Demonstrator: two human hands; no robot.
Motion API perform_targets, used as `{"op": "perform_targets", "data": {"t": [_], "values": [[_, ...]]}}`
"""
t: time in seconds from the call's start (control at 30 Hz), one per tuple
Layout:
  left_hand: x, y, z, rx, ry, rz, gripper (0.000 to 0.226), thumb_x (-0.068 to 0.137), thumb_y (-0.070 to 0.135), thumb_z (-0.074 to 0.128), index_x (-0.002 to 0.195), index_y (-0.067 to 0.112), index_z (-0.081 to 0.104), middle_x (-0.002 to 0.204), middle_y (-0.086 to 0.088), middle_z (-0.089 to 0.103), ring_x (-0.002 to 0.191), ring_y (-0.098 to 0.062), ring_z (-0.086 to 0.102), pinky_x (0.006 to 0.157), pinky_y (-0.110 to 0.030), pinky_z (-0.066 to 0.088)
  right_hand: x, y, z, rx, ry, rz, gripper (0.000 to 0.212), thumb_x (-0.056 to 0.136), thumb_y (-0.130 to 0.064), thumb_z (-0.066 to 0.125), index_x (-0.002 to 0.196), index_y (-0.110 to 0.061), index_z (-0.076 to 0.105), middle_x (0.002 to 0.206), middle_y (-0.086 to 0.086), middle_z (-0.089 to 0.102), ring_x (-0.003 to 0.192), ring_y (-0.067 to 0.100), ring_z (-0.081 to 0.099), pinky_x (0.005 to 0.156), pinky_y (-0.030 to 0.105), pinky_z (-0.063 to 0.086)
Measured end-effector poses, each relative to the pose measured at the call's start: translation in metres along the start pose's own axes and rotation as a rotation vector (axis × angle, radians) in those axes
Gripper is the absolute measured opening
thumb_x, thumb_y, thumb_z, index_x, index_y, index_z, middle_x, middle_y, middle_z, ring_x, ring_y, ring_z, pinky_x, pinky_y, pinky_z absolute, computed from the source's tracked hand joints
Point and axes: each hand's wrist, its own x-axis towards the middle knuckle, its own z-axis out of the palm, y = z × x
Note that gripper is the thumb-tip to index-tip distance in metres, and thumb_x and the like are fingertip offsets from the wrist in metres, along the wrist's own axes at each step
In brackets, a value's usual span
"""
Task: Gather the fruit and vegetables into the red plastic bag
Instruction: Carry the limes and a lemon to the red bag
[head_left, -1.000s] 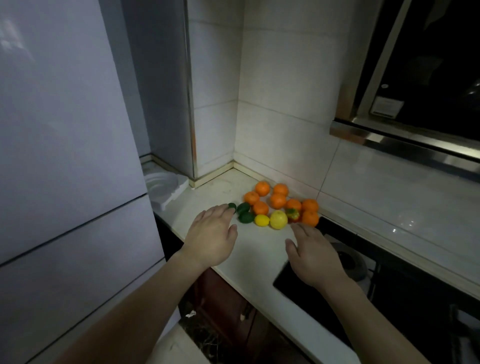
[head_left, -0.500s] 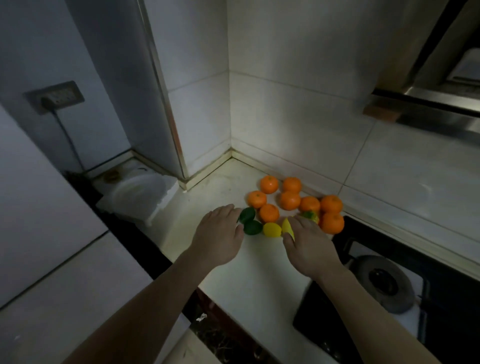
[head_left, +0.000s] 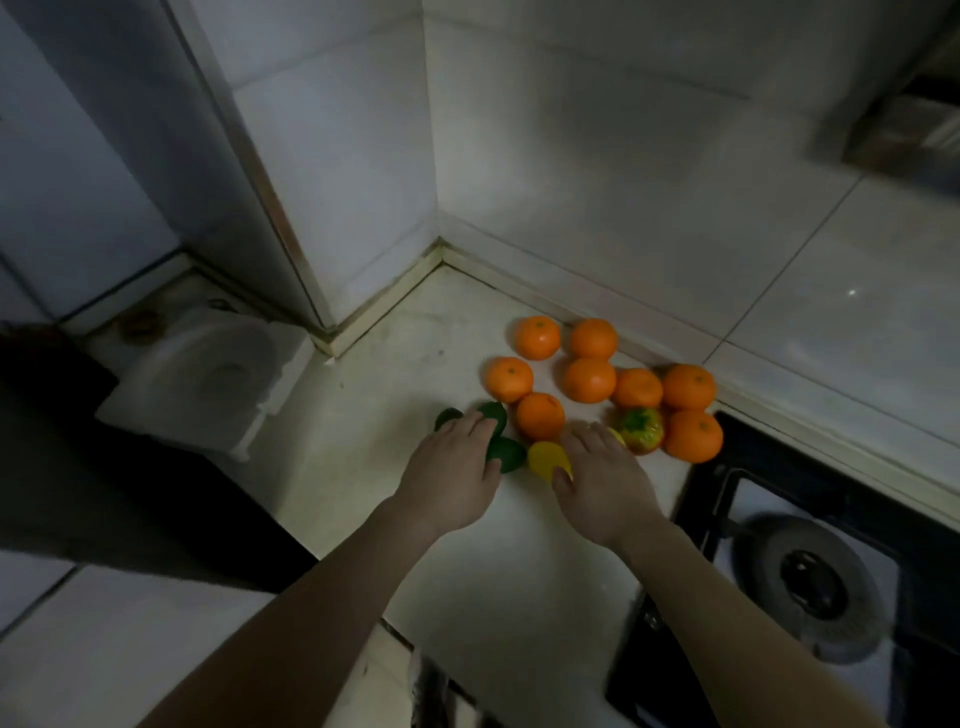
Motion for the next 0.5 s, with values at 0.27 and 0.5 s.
{"op": "perform_targets", "data": {"t": [0.27,0.5], "values": [[0.038,-0.020,0.045,-0.037,-0.106,0.022,0.040,0.092,0.038,0.052,0.128,0.022,0.047,0.123,0.000,0.050,0.103,-0.019,0.052,0.079,-0.037,0.052,0.036,0.008,0.037,-0.111,-0.051,0.040,0.060,0.085,-0.042,0.056,0.137,-0.016,0.043,0.147,0.012,0.036,0.140,0.032,0.023,0.116,0.043,0.020],[0.053,-0.029,0.071,-0.054,-0.112,0.049,0.041,0.088,0.036,0.062,0.125,0.027,0.050,0.119,0.004,0.048,0.100,-0.015,0.052,0.079,-0.031,0.050,0.049,0.015,0.061,-0.192,-0.051,0.060,0.064,0.076,-0.040,0.067,0.134,-0.020,0.047,0.145,0.010,0.039,0.140,0.032,0.024,0.116,0.048,0.013]]}}
